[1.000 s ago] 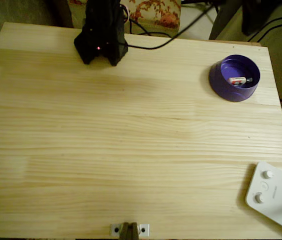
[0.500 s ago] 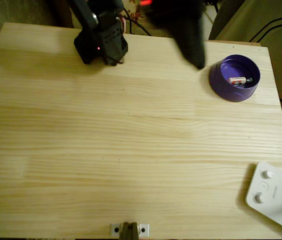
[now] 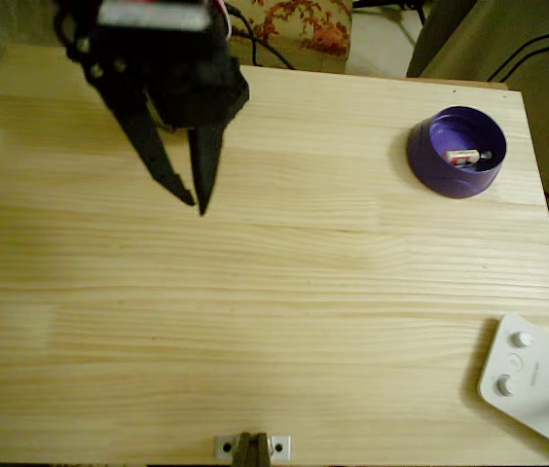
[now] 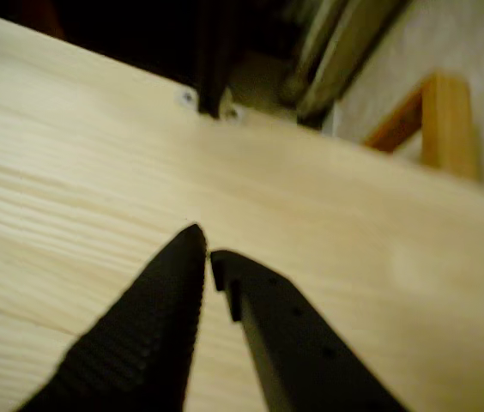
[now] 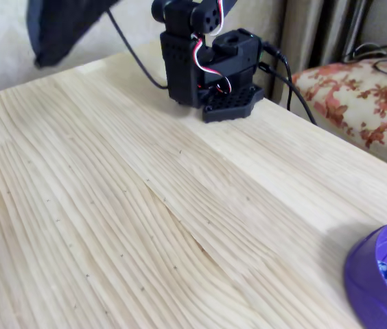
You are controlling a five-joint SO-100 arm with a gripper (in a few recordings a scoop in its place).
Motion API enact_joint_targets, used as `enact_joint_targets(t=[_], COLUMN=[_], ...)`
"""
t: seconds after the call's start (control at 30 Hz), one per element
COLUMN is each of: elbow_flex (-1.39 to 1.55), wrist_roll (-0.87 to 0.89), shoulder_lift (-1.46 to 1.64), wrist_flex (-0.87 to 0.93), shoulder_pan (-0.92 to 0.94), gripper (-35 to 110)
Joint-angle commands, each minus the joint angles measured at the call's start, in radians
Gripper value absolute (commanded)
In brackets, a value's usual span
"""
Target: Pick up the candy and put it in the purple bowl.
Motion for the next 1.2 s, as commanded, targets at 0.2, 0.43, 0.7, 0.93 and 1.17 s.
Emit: enact_joint_targets(t=[0.2,0.43,0.7,0.93,1.17], elbow_flex=[0.278,0.419,0.491,0.492,0.492], wrist_roll=[0.095,0.112,0.115,0.117,0.115], shoulder_lift=[0.347,0.511,0.627,0.629,0.629], wrist_flex=[0.034,0.044,0.083,0.083,0.083], shoulder_pan=[0.083,0.094,0.124,0.13,0.129], gripper=[0,0,0,0,0])
